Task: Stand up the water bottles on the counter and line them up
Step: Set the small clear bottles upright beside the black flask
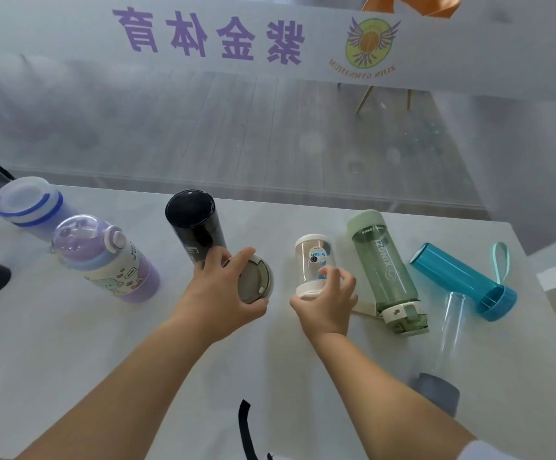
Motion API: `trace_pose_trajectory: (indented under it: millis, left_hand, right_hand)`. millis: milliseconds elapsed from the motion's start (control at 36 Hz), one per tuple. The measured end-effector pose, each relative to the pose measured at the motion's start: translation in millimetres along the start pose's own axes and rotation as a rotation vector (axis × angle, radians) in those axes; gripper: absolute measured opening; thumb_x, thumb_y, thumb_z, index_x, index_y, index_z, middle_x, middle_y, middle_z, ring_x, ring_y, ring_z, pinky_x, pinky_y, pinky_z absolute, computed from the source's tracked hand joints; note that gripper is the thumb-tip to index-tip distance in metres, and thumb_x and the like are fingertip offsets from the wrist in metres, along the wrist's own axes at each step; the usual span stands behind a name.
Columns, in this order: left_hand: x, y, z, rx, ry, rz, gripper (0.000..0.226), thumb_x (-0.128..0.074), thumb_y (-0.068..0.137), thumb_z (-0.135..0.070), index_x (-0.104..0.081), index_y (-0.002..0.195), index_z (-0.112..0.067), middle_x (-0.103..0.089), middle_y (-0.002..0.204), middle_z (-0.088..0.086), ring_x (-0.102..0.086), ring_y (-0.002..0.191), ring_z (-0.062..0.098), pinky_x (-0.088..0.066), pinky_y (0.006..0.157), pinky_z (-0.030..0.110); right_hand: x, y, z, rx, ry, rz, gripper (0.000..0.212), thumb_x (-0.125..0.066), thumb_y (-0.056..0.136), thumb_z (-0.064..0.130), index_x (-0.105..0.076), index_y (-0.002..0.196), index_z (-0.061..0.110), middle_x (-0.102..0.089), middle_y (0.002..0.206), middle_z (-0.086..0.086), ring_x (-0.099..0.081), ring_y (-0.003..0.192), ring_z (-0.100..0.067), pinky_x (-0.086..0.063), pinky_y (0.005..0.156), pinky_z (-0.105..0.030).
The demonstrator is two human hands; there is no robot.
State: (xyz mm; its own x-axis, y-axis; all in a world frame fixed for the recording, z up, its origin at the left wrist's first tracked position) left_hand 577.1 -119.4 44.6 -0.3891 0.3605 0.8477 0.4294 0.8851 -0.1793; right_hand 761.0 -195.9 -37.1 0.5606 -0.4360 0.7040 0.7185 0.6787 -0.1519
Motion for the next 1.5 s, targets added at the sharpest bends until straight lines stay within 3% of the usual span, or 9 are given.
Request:
trace_pose_trajectory:
  millis: [111,250,361,528,667,833,1083,1333,1500]
  left_hand:
    - [2,-1,1,0.004,-0.02,-0.001,0.078,-0.067,0.071,-0.048,-0.025,0.137,-0.04,-0.031,0.12,-0.005,-0.035,0.112,0.021,-0.037,0.093,0.029]
    - [6,-3,0,0.004,-0.084,-0.035,0.081,-0.071,0.069,-0.043,-0.026,0.136,-0.035,-0.037,0.123,-0.004,-0.037,0.113,0.022,-0.037,0.095,0.032]
    - [7,-3,-1,0.007,-0.102,-0.059,0.075,-0.072,0.07,-0.04,-0.032,0.133,-0.031,-0.039,0.126,-0.004,-0.038,0.115,0.022,-0.037,0.097,0.032]
    - [10,-2,-4,-0.013,-0.069,-0.075,0.072,-0.071,0.071,-0.038,-0.037,0.134,-0.029,-0.044,0.128,-0.003,-0.039,0.113,0.024,-0.035,0.095,0.029]
    - [12,-2,-2,-0.012,-0.043,-0.076,0.072,-0.071,0.072,-0.037,-0.039,0.136,-0.026,-0.044,0.131,-0.003,-0.039,0.116,0.025,-0.036,0.1,0.031]
    - [14,-7,5,0.021,-0.053,-0.067,0.074,-0.071,0.072,-0.041,-0.036,0.136,-0.029,-0.04,0.135,-0.004,-0.037,0.122,0.022,-0.034,0.102,0.03]
    - [14,-14,13,0.062,-0.055,-0.005,0.079,-0.072,0.072,-0.039,-0.031,0.139,-0.03,-0.037,0.139,-0.003,-0.038,0.125,0.022,-0.037,0.104,0.034]
    - [17,-16,5,0.045,0.053,0.006,0.076,-0.067,0.078,-0.043,-0.029,0.142,-0.027,-0.034,0.143,-0.001,-0.036,0.127,0.025,-0.037,0.104,0.034]
    - [44,-28,-12,-0.082,0.041,-0.151,0.053,-0.07,0.077,-0.037,-0.052,0.126,-0.026,-0.047,0.129,-0.005,-0.043,0.117,0.024,-0.042,0.095,0.032]
  right_hand:
    - [16,2,1,0.025,-0.045,-0.007,0.059,-0.07,0.062,0.014,-0.044,0.115,0.016,-0.04,0.128,-0.004,-0.042,0.103,-0.037,-0.038,0.083,-0.034]
    - [51,6,11,0.023,-0.035,-0.03,0.064,-0.074,0.058,0.024,-0.044,0.114,0.012,-0.054,0.114,-0.006,-0.047,0.106,-0.036,-0.047,0.087,-0.042]
    - [67,14,25,0.048,-0.145,0.094,0.063,-0.075,0.058,0.028,-0.045,0.11,0.011,-0.049,0.113,-0.008,-0.052,0.1,-0.031,-0.047,0.083,-0.035]
    - [77,21,62,0.181,-0.337,0.289,0.052,-0.069,0.066,0.032,-0.055,0.115,0.023,-0.041,0.11,-0.003,-0.051,0.096,-0.022,-0.041,0.081,-0.028]
    - [64,22,91,0.316,-0.483,0.389,0.055,-0.07,0.067,0.034,-0.058,0.119,0.023,-0.046,0.116,-0.007,-0.054,0.095,-0.024,-0.044,0.08,-0.029]
    - [38,25,101,0.386,-0.564,0.465,0.042,-0.071,0.06,0.03,-0.061,0.098,0.016,-0.06,0.101,-0.004,-0.059,0.089,-0.024,-0.054,0.079,-0.037]
    - [22,18,96,0.49,-0.563,0.597,0.071,-0.072,0.068,0.026,-0.048,0.135,0.019,-0.051,0.131,0.0,-0.047,0.12,-0.023,-0.043,0.101,-0.034]
    - [28,14,94,0.519,-0.548,0.649,0.081,-0.079,0.069,0.033,-0.043,0.14,0.019,-0.046,0.14,0.001,-0.049,0.122,-0.019,-0.044,0.103,-0.035]
    - [60,7,112,0.584,-0.44,0.474,0.065,-0.071,0.078,0.042,-0.05,0.135,0.019,-0.053,0.136,-0.002,-0.048,0.124,-0.019,-0.041,0.102,-0.033]
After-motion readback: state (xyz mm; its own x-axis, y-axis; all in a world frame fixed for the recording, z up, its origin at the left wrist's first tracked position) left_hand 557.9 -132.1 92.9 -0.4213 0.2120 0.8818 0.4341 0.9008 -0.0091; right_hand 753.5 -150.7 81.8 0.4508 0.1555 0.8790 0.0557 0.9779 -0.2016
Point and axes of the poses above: each hand's wrist, its own y-axis towards the middle knuckle, its own x-axis out of the back of the hand, z = x × y, the point moved 10 cm from there along y, towards the middle knuckle
